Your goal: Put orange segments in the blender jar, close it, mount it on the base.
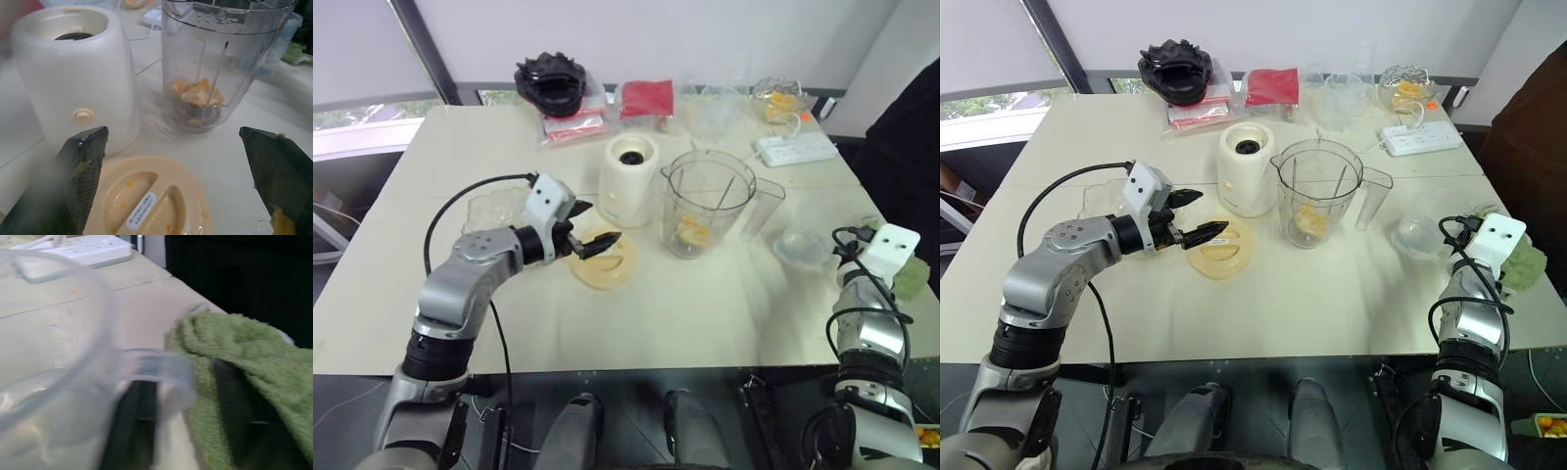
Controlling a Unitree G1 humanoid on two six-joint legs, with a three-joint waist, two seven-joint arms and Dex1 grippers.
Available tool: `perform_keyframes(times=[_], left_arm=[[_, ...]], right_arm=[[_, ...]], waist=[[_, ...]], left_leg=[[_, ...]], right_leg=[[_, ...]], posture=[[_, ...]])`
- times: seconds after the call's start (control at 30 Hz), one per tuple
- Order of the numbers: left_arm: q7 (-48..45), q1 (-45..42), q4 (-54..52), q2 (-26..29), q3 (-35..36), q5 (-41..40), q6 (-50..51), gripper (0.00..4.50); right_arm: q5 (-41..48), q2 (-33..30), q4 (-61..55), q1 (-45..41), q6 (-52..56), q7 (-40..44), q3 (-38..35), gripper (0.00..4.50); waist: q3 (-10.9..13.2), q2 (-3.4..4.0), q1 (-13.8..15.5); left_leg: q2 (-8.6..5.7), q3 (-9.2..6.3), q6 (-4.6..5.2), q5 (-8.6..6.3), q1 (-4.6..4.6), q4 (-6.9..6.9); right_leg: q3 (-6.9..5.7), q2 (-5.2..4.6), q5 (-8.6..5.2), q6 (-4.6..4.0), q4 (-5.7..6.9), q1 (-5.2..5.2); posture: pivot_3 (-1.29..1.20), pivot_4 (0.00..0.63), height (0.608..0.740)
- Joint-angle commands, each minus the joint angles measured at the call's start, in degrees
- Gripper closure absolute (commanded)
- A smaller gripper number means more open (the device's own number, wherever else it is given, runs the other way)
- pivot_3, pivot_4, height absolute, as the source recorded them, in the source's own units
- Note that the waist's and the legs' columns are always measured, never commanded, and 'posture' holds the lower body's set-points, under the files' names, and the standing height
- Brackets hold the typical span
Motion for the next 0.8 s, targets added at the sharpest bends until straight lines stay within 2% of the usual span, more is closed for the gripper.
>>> perform_keyframes(times=[0.03, 0.4, 0.8], left_arm=[[0.1, -0.9, -1.8, 0.5, 0.4, -0.6, -0.6, 0.0], [-0.2, -1.0, -1.5, 0.5, 0.2, -0.5, -1.3, 0.0], [-0.2, -1.0, -1.1, -0.1, -0.2, -0.5, -1.8, 0.0]], right_arm=[[-0.1, -0.8, -0.9, 0.1, -0.4, -0.5, -0.3, 4.44], [1.8, 2.4, -6.3, 3.8, 0.1, -1.4, -0.5, 4.44], [8.6, 8.1, -18.4, 4.9, -2.5, -1.2, -2.6, 4.44]], waist=[[0.0, -0.01, 0.0], [0.0, -0.02, -0.1], [0.0, 0.03, -0.4]], left_leg=[[0.0, 0.0, 0.0, 0.0, 0.0, 0.0], [0.01, -0.06, -0.01, 0.0, 0.04, 0.0], [0.01, -0.06, -0.01, 0.0, 0.04, -0.05]], right_leg=[[0.0, 0.0, 0.0, 0.0, -0.01, 0.02], [-0.03, 0.01, 0.0, 0.0, -0.01, 0.06], [-0.03, 0.01, 0.0, 0.0, 0.01, 0.01]], posture=[[0.0, 0.15, 0.74], [0.0, 0.15, 0.74], [0.0, 0.15, 0.74]])
